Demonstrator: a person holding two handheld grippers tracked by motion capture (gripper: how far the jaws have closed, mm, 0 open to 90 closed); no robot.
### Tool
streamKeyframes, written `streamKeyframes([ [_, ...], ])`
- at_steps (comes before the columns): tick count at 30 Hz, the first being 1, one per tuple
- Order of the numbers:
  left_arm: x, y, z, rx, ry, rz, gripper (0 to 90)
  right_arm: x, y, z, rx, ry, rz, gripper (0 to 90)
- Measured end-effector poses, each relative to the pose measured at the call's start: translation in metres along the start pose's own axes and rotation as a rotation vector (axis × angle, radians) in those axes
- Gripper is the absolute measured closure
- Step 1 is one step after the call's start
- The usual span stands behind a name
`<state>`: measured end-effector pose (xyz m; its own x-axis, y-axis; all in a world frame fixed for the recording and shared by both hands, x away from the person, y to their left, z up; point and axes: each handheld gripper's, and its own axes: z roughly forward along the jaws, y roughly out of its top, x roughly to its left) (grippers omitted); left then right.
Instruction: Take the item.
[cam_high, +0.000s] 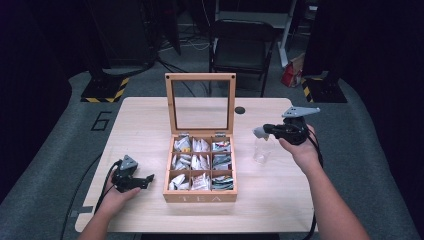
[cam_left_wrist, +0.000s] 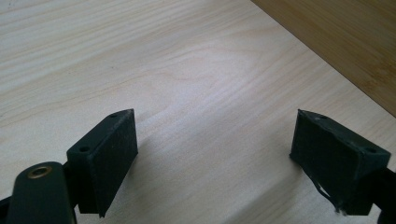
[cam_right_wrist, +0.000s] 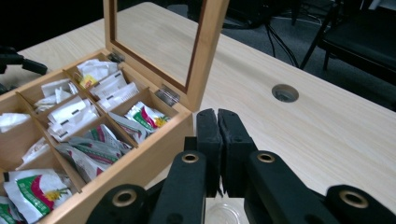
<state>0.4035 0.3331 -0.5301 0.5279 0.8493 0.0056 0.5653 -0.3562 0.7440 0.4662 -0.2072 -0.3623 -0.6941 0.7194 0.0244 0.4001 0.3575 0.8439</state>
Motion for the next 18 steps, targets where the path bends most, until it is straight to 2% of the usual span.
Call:
streamKeyframes([
  [8,0.0,0.0,0.0,0.0,0.001,0.0,14.0,-0.003,-0.011,0.001,0.03,-0.026,0.002,88.3],
  [18,0.0,0.0,0.0,-0.002,0.003,0.004,14.1,-0.006,-0.021,0.007,0.048,-0.029,0.021,88.3],
])
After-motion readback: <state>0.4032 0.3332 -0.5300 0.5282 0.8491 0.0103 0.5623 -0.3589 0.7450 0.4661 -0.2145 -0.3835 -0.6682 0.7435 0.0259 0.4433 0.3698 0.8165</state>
